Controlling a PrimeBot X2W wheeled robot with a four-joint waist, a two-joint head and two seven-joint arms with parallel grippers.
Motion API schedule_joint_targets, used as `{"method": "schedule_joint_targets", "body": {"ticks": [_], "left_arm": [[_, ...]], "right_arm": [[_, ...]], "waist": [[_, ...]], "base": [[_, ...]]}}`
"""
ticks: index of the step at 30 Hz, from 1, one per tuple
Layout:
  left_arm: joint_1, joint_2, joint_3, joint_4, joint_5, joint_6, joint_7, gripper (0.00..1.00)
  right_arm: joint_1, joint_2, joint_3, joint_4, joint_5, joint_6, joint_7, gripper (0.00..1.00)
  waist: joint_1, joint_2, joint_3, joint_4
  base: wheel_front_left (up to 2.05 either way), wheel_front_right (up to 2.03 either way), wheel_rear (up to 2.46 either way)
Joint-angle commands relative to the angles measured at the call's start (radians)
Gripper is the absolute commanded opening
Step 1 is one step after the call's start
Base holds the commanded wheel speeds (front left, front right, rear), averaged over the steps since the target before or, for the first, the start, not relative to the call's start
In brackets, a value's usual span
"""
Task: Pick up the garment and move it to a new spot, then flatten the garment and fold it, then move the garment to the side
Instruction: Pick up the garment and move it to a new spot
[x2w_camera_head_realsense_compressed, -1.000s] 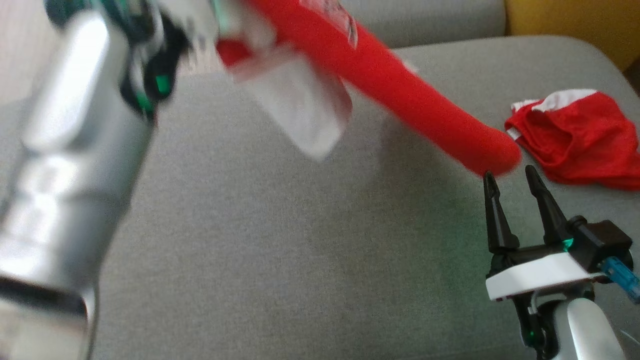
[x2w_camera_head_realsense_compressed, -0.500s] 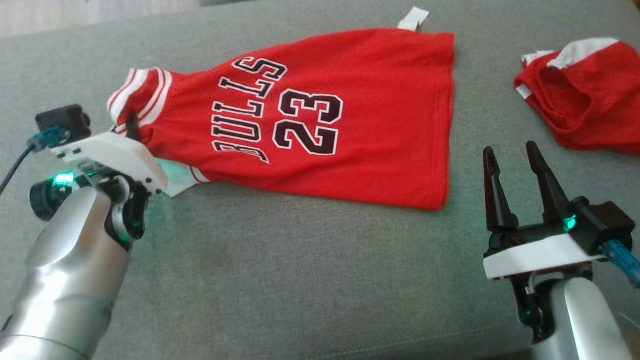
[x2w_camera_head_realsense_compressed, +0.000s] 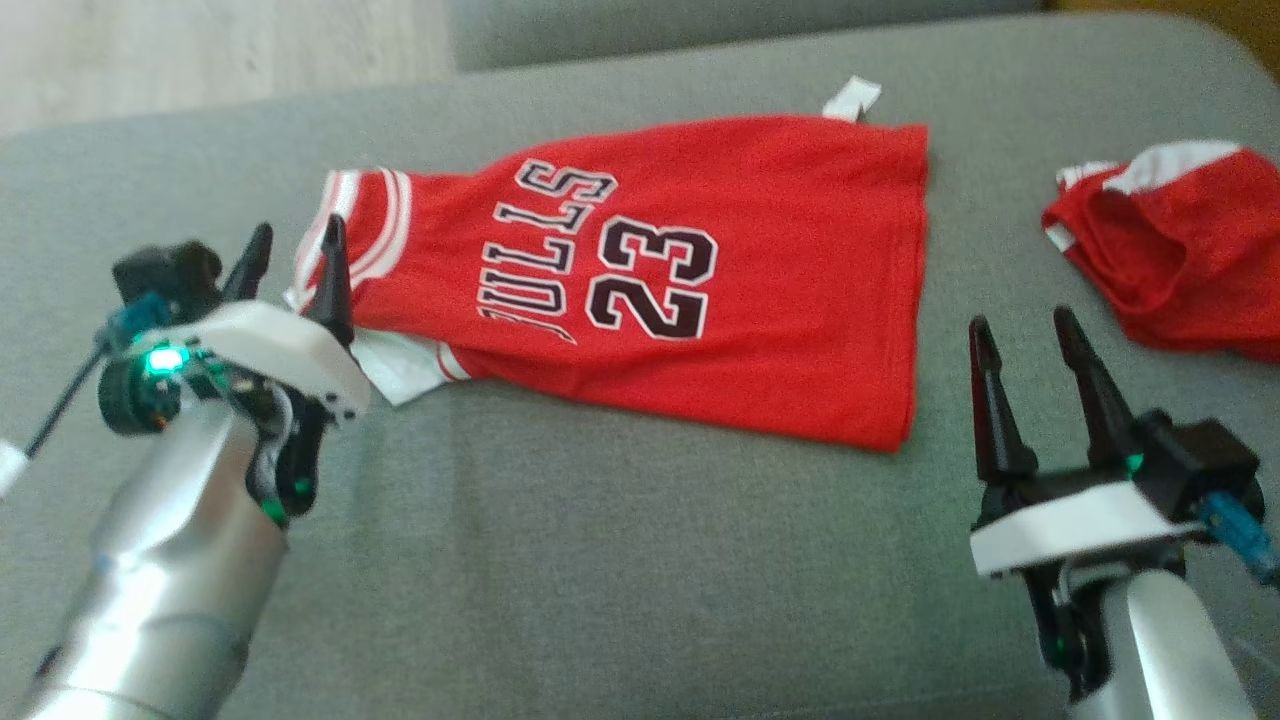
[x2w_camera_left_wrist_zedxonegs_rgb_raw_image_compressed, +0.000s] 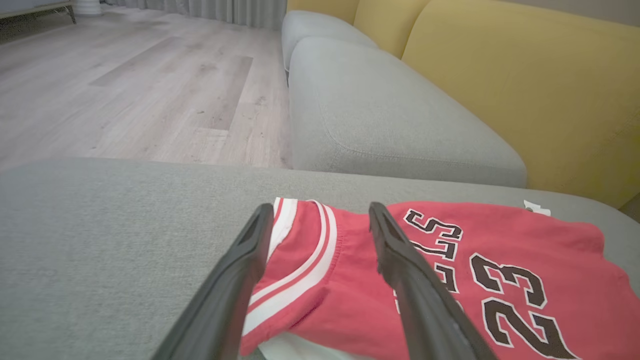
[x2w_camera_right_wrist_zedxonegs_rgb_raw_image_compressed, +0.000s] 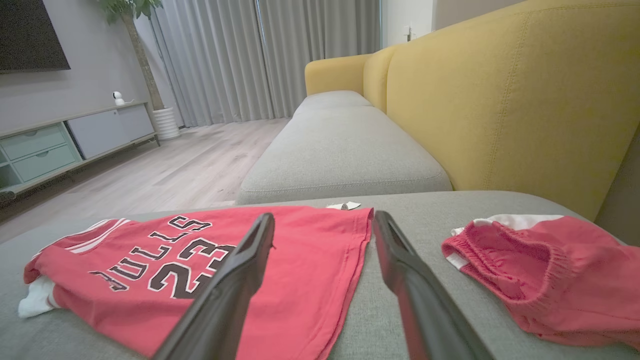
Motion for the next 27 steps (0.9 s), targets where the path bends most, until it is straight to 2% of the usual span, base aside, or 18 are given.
{"method": "schedule_joint_targets", "body": {"ticks": [1, 6, 10, 20, 27], "left_arm": [[0.003, 0.028, 0.03, -0.035, -0.004, -0.007, -0.02, 1.0], [0.089, 0.025, 0.032, -0.093, -0.024, -0.013, -0.048, 1.0], [0.201, 0.042, 0.03, -0.185, -0.028, 0.013, -0.074, 1.0], [0.511, 0.091, 0.021, -0.471, 0.009, 0.152, -0.157, 1.0], [0.652, 0.103, 0.012, -0.599, 0.06, 0.248, -0.185, 1.0]], "right_arm": [[0.013, -0.004, 0.017, -0.024, -0.008, 0.007, -0.001, 1.0], [0.054, -0.004, 0.008, -0.02, -0.011, 0.007, 0.009, 1.0], [0.094, -0.004, -0.001, -0.03, -0.014, 0.007, 0.016, 1.0], [0.19, -0.004, -0.003, -0.036, -0.008, 0.007, 0.017, 1.0], [0.243, -0.004, 0.006, -0.025, 0.013, 0.007, 0.0, 1.0]], "waist": [[0.0, -0.0001, -0.069, 0.036], [0.0, -0.0001, -0.146, 0.069], [0.0, -0.0001, -0.184, 0.099], [0.0, -0.0001, -0.225, 0.152], [0.0, -0.0001, -0.232, 0.167]], "base": [[0.0, 0.0, 0.0], [0.0, 0.0, 0.0], [0.0, 0.0, 0.0], [0.0, 0.0, 0.0], [0.0, 0.0, 0.0]]}}
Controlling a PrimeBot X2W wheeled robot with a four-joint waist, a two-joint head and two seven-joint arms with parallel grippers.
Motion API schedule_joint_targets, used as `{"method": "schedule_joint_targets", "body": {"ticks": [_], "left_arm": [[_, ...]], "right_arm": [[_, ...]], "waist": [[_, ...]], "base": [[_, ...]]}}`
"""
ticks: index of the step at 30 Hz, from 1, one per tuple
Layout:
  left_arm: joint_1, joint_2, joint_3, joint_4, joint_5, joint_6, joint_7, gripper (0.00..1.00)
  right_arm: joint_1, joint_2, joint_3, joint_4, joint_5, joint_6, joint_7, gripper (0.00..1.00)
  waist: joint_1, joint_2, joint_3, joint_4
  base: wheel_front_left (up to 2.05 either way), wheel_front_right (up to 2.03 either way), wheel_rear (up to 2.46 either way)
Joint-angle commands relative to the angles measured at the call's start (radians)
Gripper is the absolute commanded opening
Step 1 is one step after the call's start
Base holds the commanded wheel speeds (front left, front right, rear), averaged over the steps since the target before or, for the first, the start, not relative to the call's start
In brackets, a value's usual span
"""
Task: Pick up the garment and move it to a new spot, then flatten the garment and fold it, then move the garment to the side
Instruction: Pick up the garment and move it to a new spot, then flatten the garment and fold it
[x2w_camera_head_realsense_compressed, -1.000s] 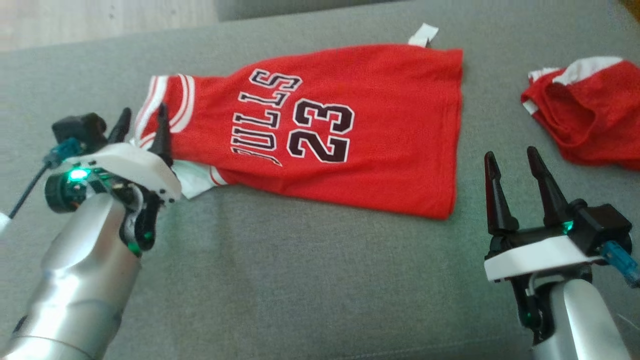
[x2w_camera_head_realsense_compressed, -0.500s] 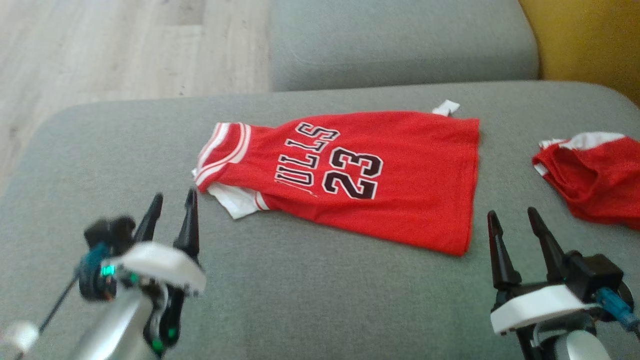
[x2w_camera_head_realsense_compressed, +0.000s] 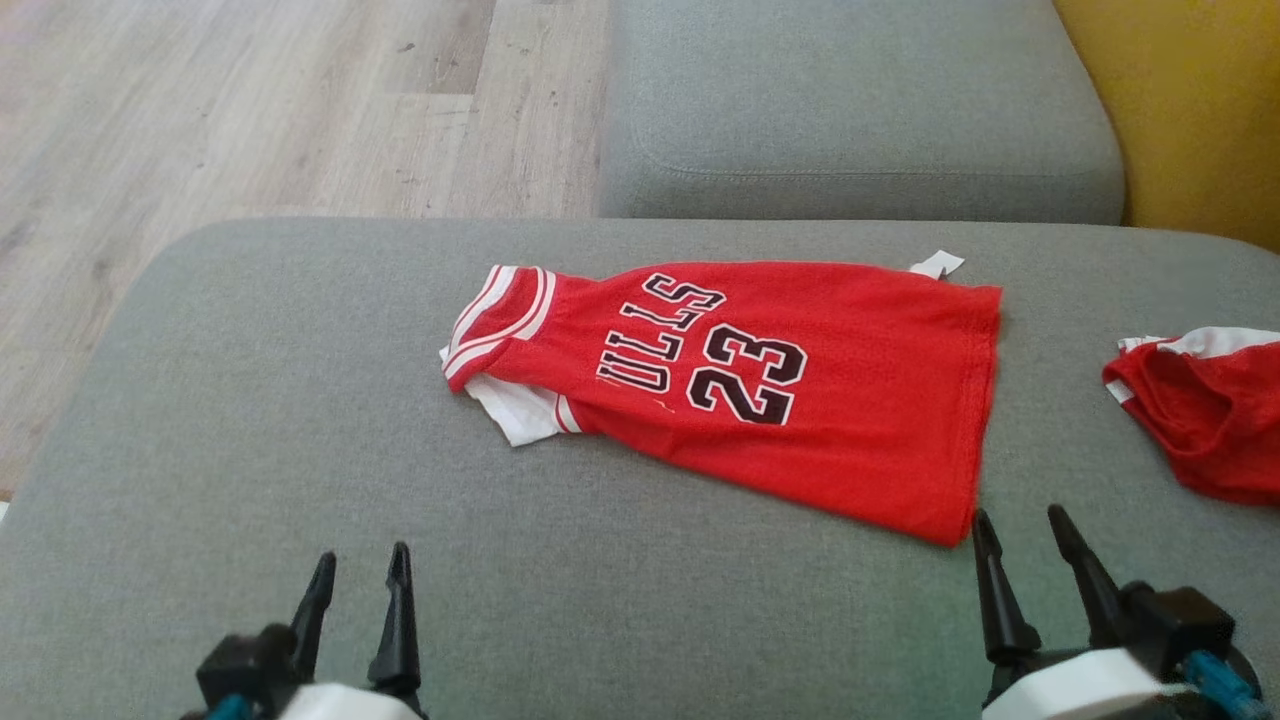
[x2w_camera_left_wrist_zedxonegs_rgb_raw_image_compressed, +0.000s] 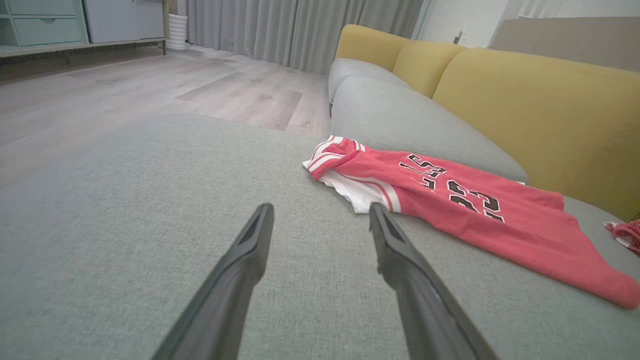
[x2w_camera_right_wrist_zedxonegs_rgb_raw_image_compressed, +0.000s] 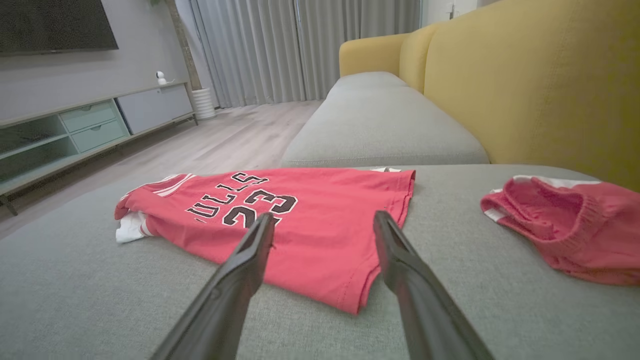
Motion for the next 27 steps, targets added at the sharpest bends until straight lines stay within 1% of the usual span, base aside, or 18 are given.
{"method": "schedule_joint_targets", "body": {"ticks": [1, 3, 10, 18, 27], "left_arm": [[-0.03, 0.022, 0.041, -0.046, 0.012, 0.021, -0.016, 1.0], [-0.007, 0.019, 0.045, -0.065, 0.019, 0.042, -0.021, 1.0], [0.033, 0.016, 0.042, -0.104, 0.035, 0.074, -0.025, 1.0], [0.028, 0.009, 0.028, -0.118, 0.036, 0.08, -0.012, 1.0], [0.02, 0.008, 0.019, -0.109, 0.034, 0.073, -0.007, 1.0]], "right_arm": [[-0.025, -0.007, 0.024, -0.026, 0.008, 0.007, -0.016, 1.0], [-0.016, -0.007, 0.027, -0.019, 0.016, 0.007, -0.024, 1.0], [-0.007, -0.007, 0.043, 0.009, 0.026, 0.007, -0.042, 1.0], [-0.023, -0.007, 0.051, 0.027, 0.027, 0.007, -0.05, 1.0], [-0.031, -0.007, 0.052, 0.035, 0.023, 0.007, -0.053, 1.0]], "waist": [[0.0001, -0.0001, -0.001, 0.0], [0.0001, -0.0001, -0.003, -0.001], [0.0001, -0.0001, -0.005, -0.012], [0.0001, -0.0001, -0.001, -0.016], [0.0001, -0.0001, 0.002, -0.011]], "base": [[0.0, 0.0, 0.0], [0.0, 0.0, 0.0], [0.0, 0.0, 0.0], [0.0, 0.0, 0.0], [0.0, 0.0, 0.0]]}}
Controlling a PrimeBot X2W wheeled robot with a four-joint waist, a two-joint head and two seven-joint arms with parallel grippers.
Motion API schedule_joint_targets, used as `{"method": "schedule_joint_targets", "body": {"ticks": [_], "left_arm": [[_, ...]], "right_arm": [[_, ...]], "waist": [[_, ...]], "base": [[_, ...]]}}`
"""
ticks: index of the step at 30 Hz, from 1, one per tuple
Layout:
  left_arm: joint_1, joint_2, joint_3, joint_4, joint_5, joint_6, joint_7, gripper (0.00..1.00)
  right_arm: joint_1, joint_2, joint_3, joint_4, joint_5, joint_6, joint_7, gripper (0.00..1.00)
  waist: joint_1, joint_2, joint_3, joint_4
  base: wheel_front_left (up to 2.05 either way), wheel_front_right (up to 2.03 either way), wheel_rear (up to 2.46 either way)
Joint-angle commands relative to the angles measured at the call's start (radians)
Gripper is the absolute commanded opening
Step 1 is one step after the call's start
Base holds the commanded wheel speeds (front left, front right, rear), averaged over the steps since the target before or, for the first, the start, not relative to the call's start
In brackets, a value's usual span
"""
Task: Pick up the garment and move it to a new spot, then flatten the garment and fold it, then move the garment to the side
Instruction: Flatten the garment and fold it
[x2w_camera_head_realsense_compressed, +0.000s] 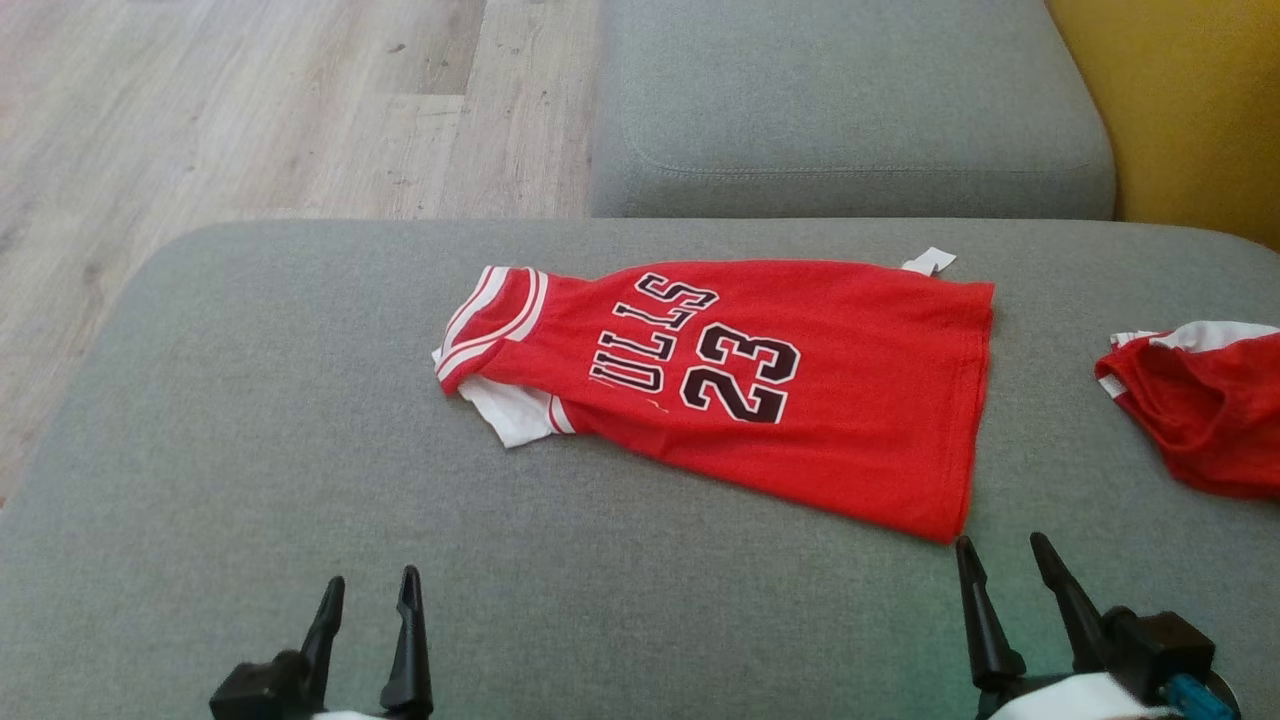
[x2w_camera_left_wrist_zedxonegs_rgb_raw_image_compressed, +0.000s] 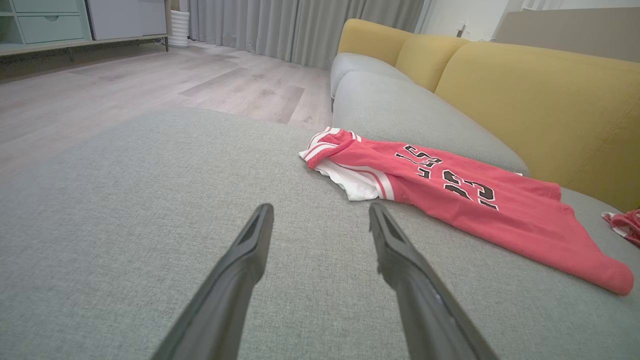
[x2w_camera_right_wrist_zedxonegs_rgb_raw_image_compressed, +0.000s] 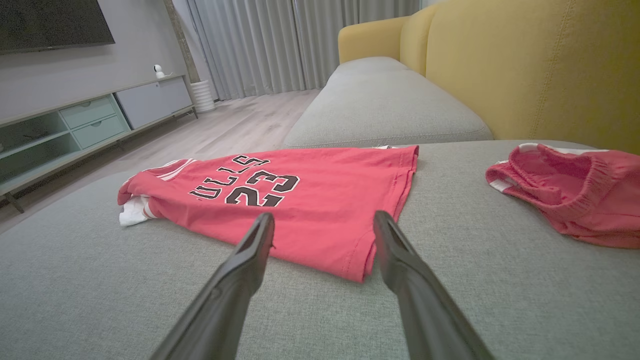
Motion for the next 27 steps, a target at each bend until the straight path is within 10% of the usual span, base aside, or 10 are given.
{"method": "schedule_joint_targets", "body": {"ticks": [1, 27], "left_arm": [[-0.054, 0.01, 0.028, -0.025, 0.006, -0.005, -0.008, 1.0], [-0.457, -0.034, -0.022, 0.244, 0.046, -0.113, 0.125, 1.0]], "right_arm": [[-0.051, -0.007, 0.023, -0.029, 0.003, 0.007, -0.011, 1.0], [-0.197, -0.007, 0.054, -0.135, -0.074, 0.007, 0.043, 1.0]], "waist": [[0.0, -0.0001, 0.001, 0.0], [0.0, -0.0001, 0.234, -0.13]], "base": [[0.0, 0.0, 0.0], [0.0, 0.0, 0.0]]}}
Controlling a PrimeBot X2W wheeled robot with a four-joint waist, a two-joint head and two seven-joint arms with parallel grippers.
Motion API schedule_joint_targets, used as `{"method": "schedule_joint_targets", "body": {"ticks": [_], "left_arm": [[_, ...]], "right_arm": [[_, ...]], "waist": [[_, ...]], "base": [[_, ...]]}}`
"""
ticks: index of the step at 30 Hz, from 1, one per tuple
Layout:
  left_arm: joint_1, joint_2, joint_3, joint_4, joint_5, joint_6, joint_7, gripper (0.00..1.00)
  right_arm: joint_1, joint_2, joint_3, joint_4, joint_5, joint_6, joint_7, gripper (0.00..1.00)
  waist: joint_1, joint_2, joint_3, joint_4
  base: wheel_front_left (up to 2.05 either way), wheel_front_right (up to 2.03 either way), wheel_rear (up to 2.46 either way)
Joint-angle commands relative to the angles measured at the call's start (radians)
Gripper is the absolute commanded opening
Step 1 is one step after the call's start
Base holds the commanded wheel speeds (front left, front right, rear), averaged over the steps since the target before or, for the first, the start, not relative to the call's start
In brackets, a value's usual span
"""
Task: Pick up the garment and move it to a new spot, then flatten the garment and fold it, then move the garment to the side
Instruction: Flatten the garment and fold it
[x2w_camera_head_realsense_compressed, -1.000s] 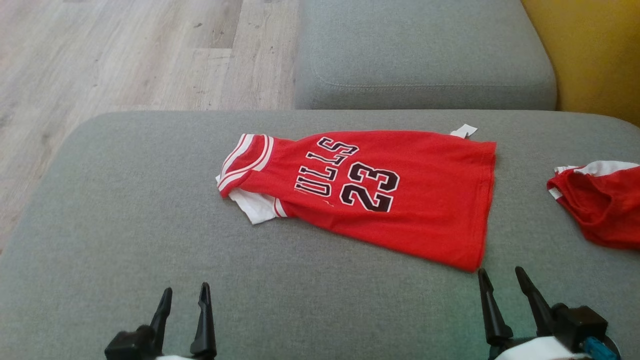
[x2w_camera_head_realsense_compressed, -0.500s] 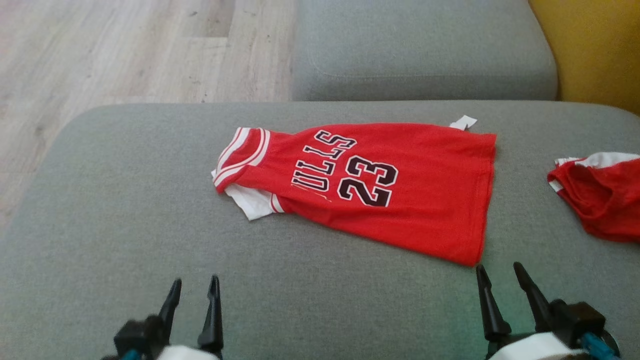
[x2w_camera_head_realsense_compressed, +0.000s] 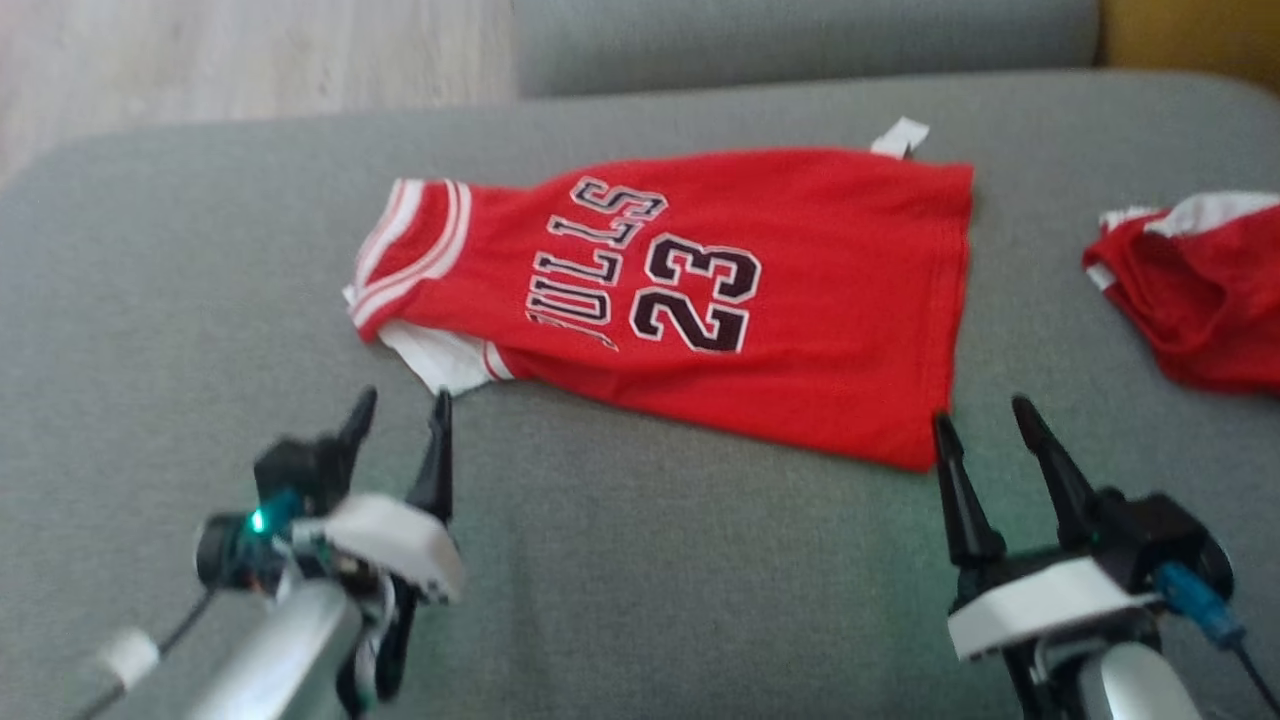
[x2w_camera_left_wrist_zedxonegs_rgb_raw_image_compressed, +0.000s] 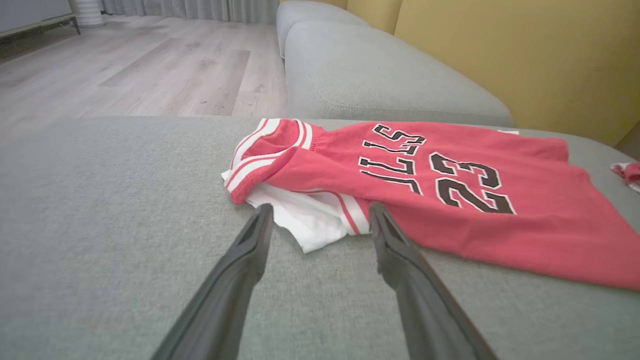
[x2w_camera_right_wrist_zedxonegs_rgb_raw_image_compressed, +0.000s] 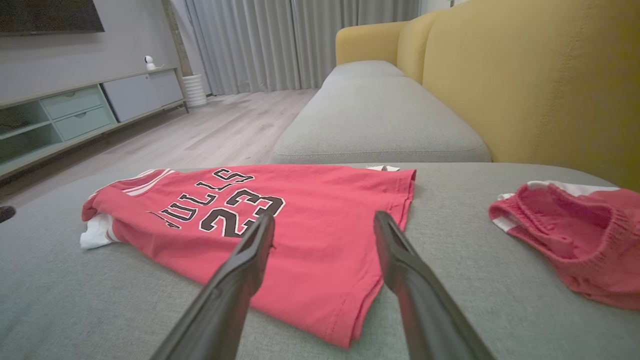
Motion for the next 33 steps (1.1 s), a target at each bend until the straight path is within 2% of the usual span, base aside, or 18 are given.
{"method": "schedule_joint_targets", "body": {"ticks": [1, 7, 16, 17, 18, 19, 20, 21, 22, 23, 28, 33], "left_arm": [[-0.083, 0.01, 0.037, 0.015, 0.002, -0.013, 0.005, 1.0], [-0.183, -0.011, 0.027, 0.201, -0.002, -0.051, 0.037, 1.0], [-0.245, -0.03, 0.047, 0.363, -0.031, -0.063, 0.054, 1.0], [-0.25, -0.033, 0.046, 0.374, -0.033, -0.069, 0.053, 0.93], [-0.256, -0.036, 0.044, 0.383, -0.034, -0.075, 0.052, 0.78], [-0.261, -0.041, 0.041, 0.393, -0.035, -0.081, 0.052, 0.56], [-0.266, -0.045, 0.039, 0.402, -0.035, -0.086, 0.052, 0.42], [-0.272, -0.049, 0.038, 0.411, -0.037, -0.091, 0.052, 0.33], [-0.277, -0.053, 0.038, 0.42, -0.039, -0.095, 0.049, 0.19], [-0.283, -0.055, 0.039, 0.428, -0.039, -0.098, 0.043, 0.0], [-0.296, -0.063, 0.042, 0.45, -0.042, -0.119, -0.001, 0.0], [-0.272, -0.058, 0.041, 0.428, -0.037, -0.133, -0.066, 0.0]], "right_arm": [[-0.052, -0.007, 0.026, -0.04, -0.009, 0.007, -0.001, 1.0], [-0.068, -0.007, 0.021, -0.035, -0.013, 0.007, -0.01, 1.0], [-0.076, -0.007, 0.023, -0.023, -0.007, 0.007, -0.026, 1.0], [-0.077, -0.007, 0.025, -0.021, -0.006, 0.007, -0.028, 1.0], [-0.078, -0.007, 0.026, -0.019, -0.005, 0.007, -0.03, 1.0], [-0.078, -0.007, 0.028, -0.017, -0.004, 0.007, -0.031, 1.0], [-0.078, -0.007, 0.029, -0.016, -0.003, 0.007, -0.032, 1.0], [-0.079, -0.007, 0.03, -0.015, -0.002, 0.007, -0.033, 1.0], [-0.079, -0.007, 0.031, -0.015, -0.001, 0.007, -0.033, 1.0], [-0.08, -0.007, 0.031, -0.013, -0.001, 0.007, -0.034, 1.0], [-0.079, -0.007, 0.024, -0.002, -0.001, 0.007, -0.04, 1.0], [-0.061, -0.007, 0.006, 0.009, 0.0, 0.007, -0.041, 1.0]], "waist": [[-0.0004, 0.0, 0.067, -0.048], [-0.0004, 0.0, 0.119, -0.085], [-0.0004, 0.0, 0.138, -0.108], [-0.0004, 0.0, 0.139, -0.11], [-0.0004, 0.0, 0.139, -0.111], [-0.0004, 0.0, 0.139, -0.113], [-0.0004, 0.0, 0.139, -0.114], [-0.0004, 0.0, 0.139, -0.116], [-0.0004, 0.0, 0.139, -0.117], [-0.0004, 0.0, 0.138, -0.119], [-0.0004, 0.0, 0.129, -0.119], [-0.0004, 0.0, 0.089, -0.087]], "base": [[0.0, 0.0, 0.0], [0.0, 0.0, 0.0], [0.0, 0.0, 0.0], [0.0, 0.0, 0.0], [0.0, 0.0, 0.0], [0.0, 0.0, 0.0], [0.0, 0.0, 0.0], [0.0, 0.0, 0.0], [0.0, 0.0, 0.0], [0.0, 0.0, 0.0], [0.0, 0.0, 0.0], [0.0, 0.0, 0.0]]}}
